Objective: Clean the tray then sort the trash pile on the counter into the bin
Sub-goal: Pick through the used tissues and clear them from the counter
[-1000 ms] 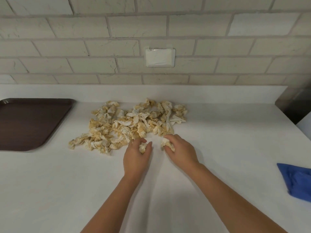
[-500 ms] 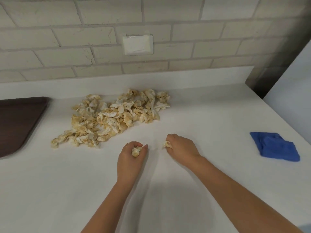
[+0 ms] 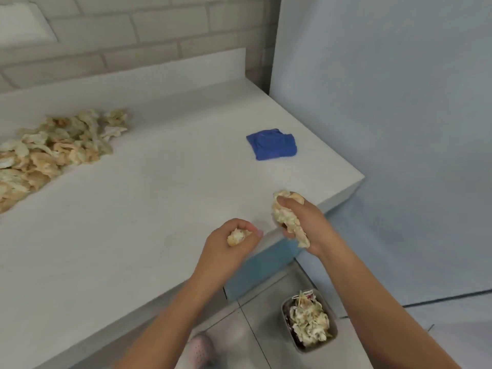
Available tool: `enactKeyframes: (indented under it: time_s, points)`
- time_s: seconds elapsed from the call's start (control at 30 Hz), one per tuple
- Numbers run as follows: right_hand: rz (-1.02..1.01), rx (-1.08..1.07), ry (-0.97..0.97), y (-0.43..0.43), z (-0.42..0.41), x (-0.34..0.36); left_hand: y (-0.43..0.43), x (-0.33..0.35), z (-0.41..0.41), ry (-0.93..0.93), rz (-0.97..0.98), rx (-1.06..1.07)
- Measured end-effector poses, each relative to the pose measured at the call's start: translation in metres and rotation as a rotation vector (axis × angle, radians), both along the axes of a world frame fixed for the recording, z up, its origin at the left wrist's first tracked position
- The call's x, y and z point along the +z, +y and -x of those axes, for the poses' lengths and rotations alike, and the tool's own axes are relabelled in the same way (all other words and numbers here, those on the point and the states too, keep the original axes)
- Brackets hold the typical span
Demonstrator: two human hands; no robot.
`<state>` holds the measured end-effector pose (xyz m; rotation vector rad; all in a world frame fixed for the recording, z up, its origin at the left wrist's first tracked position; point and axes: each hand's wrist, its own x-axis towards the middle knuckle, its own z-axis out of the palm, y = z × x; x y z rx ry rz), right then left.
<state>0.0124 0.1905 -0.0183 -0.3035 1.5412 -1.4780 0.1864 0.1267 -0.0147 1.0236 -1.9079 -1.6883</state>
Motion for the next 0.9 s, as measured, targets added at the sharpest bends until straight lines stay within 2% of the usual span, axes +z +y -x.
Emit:
enactKeyframes:
  time_s: [0.17,0.33,0.43,0.53,0.63,0.73,0.83,0.9]
  points:
    - [-0.093,-0.025,-0.116,0.110,0.053,-0.047,0.090,-0.046,0.068,-0.062,-0.075,-0.066]
    - [-0.339,-0.137,-0.267,0.198,0.083,-0.127,0.161,-0.140,0.111,-0.208,-0.379,0.102]
    - [-0.367,-0.213,-0.364,0.226,0.095,-0.195,0.183,-0.209,0.130,-0.275,-0.528,0.200]
    - [-0.423,-0.245,-0.391,0.232,0.106,-0.278,0.191,-0.290,0.151,-0.330,-0.583,0.282]
    - [-0.532,-0.287,-0.262,0.226,0.120,-0.377,0.192,-0.377,0.174,-0.358,-0.571,0.300]
    - [-0.620,-0.235,-0.079,0.222,0.128,-0.465,0.197,-0.462,0.191,-0.439,-0.509,0.258]
    - [-0.677,-0.078,0.147,0.221,0.131,-0.530,0.200,-0.536,0.198,-0.457,-0.430,0.199]
    - [-0.714,0.103,0.359,0.225,0.130,-0.570,0.202,-0.578,0.198,-0.456,-0.303,0.118]
